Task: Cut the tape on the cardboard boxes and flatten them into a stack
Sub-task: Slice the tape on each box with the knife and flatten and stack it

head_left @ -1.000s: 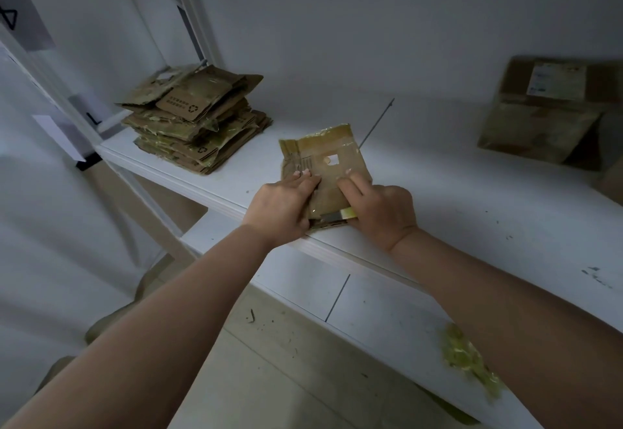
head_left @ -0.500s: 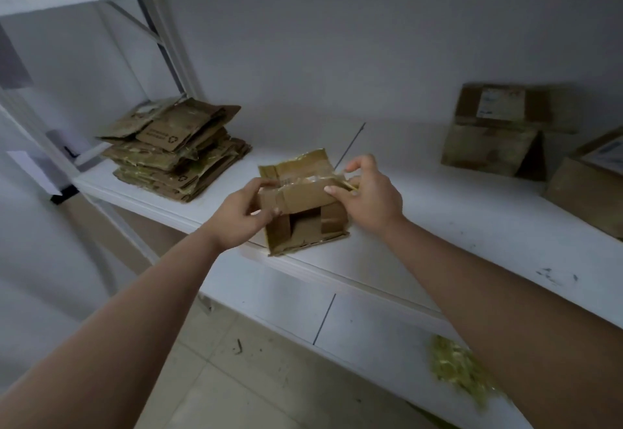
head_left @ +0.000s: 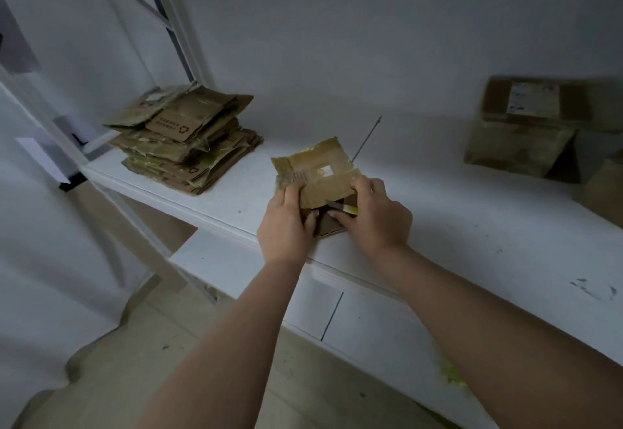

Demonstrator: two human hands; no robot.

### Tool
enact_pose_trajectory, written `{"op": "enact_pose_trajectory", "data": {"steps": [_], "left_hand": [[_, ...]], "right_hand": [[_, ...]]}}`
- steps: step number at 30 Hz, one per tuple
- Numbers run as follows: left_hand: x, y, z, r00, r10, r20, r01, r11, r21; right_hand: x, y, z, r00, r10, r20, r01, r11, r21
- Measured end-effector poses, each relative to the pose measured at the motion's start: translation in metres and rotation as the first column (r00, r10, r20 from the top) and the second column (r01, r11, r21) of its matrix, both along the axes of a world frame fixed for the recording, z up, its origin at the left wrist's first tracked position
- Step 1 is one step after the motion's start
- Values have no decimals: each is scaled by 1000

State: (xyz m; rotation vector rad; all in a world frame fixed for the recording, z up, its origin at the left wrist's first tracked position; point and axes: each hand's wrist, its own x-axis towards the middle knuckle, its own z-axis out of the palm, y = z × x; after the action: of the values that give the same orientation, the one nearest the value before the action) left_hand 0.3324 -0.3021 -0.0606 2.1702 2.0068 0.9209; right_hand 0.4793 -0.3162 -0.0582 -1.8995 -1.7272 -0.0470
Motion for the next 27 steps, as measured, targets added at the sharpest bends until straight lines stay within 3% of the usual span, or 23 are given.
{"op": "enact_pose_trajectory", "data": {"steps": [4, 8, 14, 18, 20, 23, 27], "left_hand": [[1, -2, 0, 999, -47, -23, 47, 999, -2], [-12, -6, -3, 977, -209, -34, 207, 977, -49], [-45, -13, 13, 880, -469, 77, 475, 862, -177], [-63, -15, 23, 845, -532, 62, 533, 824, -191], [-67, -16, 23, 867, -472, 161, 494, 857, -148], [-72, -12, 21, 892, -318, 321, 377, 915, -142], [-63, -11, 21, 938, -288, 191, 327, 919, -221]], "right_hand": [[-1, 1, 4, 999, -24, -36, 24, 999, -23], [17, -6, -3, 994, 79, -72, -80, 997, -17], [33, -10, -9, 967, 167, -193, -174, 985, -20], [37, -11, -8, 934, 125, -335, -143, 989, -30], [35, -12, -2, 876, 148, -459, -174, 985, -14], [33, -15, 5, 671, 156, -725, -243, 970, -17], [42, -16, 8, 574, 144, -806, -322, 945, -60]]}}
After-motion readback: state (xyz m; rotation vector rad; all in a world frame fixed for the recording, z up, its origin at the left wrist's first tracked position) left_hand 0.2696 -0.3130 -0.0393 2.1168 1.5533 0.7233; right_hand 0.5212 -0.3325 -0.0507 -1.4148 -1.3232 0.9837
